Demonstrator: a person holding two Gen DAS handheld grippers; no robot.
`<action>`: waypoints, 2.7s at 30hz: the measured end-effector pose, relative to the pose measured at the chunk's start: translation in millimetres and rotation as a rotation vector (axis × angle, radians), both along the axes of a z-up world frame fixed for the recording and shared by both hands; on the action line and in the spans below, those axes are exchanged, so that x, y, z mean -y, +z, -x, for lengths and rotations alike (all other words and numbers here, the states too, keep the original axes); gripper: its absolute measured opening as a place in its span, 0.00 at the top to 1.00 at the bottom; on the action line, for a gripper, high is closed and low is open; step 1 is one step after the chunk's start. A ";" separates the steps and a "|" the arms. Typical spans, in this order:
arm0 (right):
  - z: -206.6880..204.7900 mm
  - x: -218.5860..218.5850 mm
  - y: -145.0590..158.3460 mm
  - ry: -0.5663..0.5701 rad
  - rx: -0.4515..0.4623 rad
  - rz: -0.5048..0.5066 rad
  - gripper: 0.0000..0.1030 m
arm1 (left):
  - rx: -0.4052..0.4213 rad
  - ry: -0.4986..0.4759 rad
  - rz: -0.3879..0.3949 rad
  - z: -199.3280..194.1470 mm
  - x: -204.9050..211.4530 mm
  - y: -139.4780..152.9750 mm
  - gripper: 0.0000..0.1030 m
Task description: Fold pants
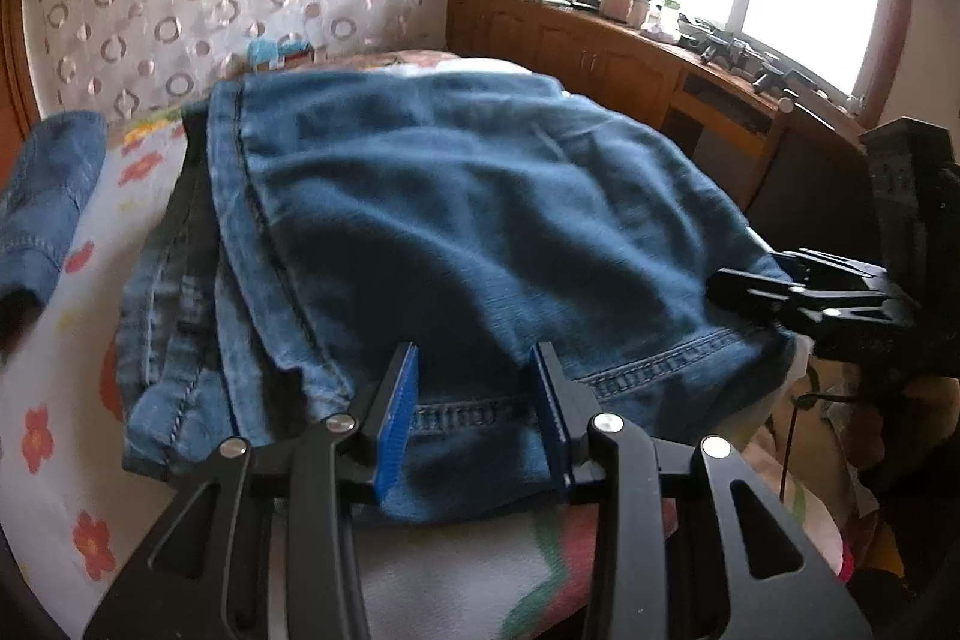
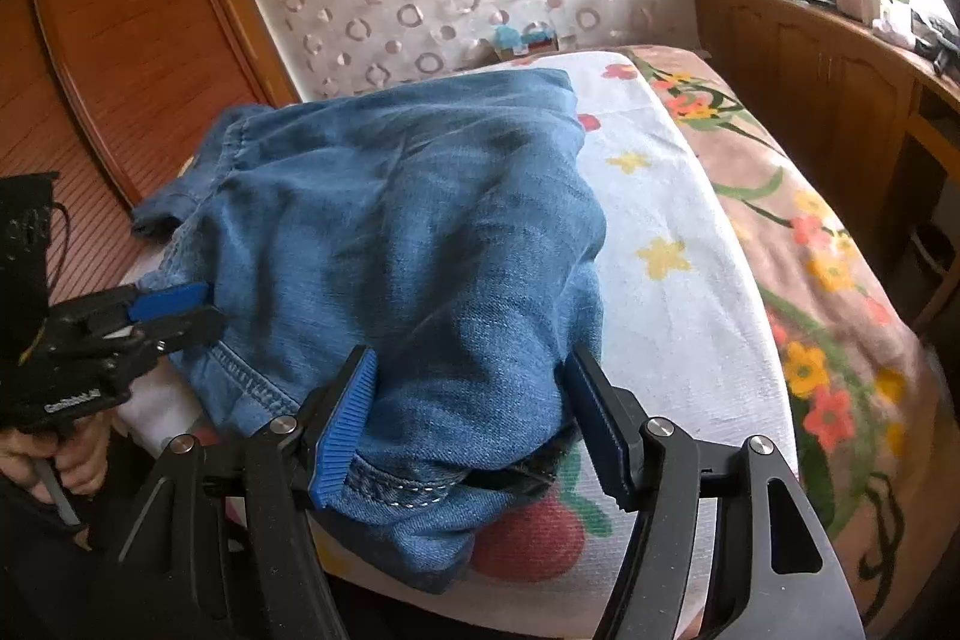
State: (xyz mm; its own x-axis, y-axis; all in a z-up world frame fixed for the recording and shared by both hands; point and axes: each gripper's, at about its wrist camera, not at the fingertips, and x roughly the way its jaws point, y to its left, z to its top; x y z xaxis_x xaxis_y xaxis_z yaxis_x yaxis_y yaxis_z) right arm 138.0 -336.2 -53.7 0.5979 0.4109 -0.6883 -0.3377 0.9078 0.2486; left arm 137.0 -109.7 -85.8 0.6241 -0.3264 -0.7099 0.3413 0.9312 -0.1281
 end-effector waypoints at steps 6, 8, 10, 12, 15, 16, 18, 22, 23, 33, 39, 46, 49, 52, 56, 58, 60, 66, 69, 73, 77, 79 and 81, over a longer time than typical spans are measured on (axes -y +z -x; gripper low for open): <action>0.4 -2.2 0.4 0.006 0.003 0.008 0.36 | 0.013 0.010 -0.007 1.7 -5.1 -2.5 0.65; 0.4 -3.6 0.2 0.006 0.006 0.013 0.39 | 0.008 0.009 0.001 1.5 -8.3 -3.7 0.65; 0.5 -4.4 0.1 0.022 0.002 0.007 0.51 | 0.008 0.007 0.006 1.3 -10.3 -4.6 0.65; 1.8 -3.6 1.4 0.035 -0.002 -0.015 0.63 | 0.012 0.005 0.001 1.8 -11.6 -5.7 0.65; 3.3 -4.3 13.9 0.055 0.022 -0.033 0.78 | 0.015 0.003 0.005 2.1 -12.7 -6.4 0.65; 2.9 -4.5 18.3 0.059 0.026 -0.040 0.80 | 0.014 0.003 0.009 2.4 -14.5 -5.3 0.65; 1.6 -7.5 30.7 0.066 0.049 -0.044 0.81 | 0.016 0.017 0.016 3.9 -20.8 -1.5 0.65; -2.2 -22.5 59.2 0.090 0.107 -0.046 0.82 | 0.031 0.052 0.032 8.8 -36.0 13.1 0.65; -3.5 -28.2 65.5 0.098 0.119 -0.049 0.82 | 0.037 0.060 0.028 11.0 -39.9 16.5 0.65; -22.9 -114.4 108.5 0.233 0.189 -0.027 0.83 | 0.126 0.160 0.057 43.7 -103.0 53.8 0.65; -25.7 -177.9 109.8 0.353 0.199 -0.015 0.84 | 0.153 0.241 0.053 55.1 -141.3 60.2 0.65; -25.3 -236.0 78.2 0.471 0.122 0.011 0.86 | 0.160 0.324 0.066 59.0 -170.8 61.4 0.65; -22.3 -253.4 55.0 0.517 0.061 0.027 0.87 | 0.158 0.346 0.069 58.1 -178.6 58.9 0.65; -20.3 -262.8 32.6 0.532 0.016 0.039 0.87 | 0.160 0.358 0.072 55.2 -182.3 58.8 0.65; -20.5 -258.6 32.3 0.519 -0.009 0.025 0.76 | 0.152 0.372 0.057 51.5 -183.0 56.7 0.65; -19.3 -250.5 42.8 0.516 -0.014 -0.008 0.61 | 0.154 0.366 0.059 50.1 -181.1 56.5 0.65; -15.5 -240.5 57.7 0.504 0.012 -0.024 0.50 | 0.158 0.361 0.058 49.6 -178.7 57.4 0.65; -12.9 -194.4 90.2 0.423 0.114 0.014 0.49 | 0.181 0.312 0.076 47.9 -163.1 64.8 0.65; -24.3 -174.8 89.2 0.360 0.130 0.056 0.49 | 0.173 0.268 0.083 38.0 -148.0 66.3 0.65; -48.0 -152.5 77.6 0.281 0.121 0.086 0.49 | 0.143 0.215 0.094 22.8 -128.9 61.8 0.65; -64.4 -138.6 64.0 0.237 0.094 0.117 0.49 | 0.100 0.173 0.115 11.5 -114.5 52.6 0.65; -67.9 -135.1 59.6 0.224 0.089 0.125 0.49 | 0.073 0.168 0.103 3.7 -109.0 44.8 0.65; -70.7 -132.7 57.6 0.211 0.089 0.125 0.49 | 0.046 0.165 0.081 -2.9 -103.7 35.3 0.65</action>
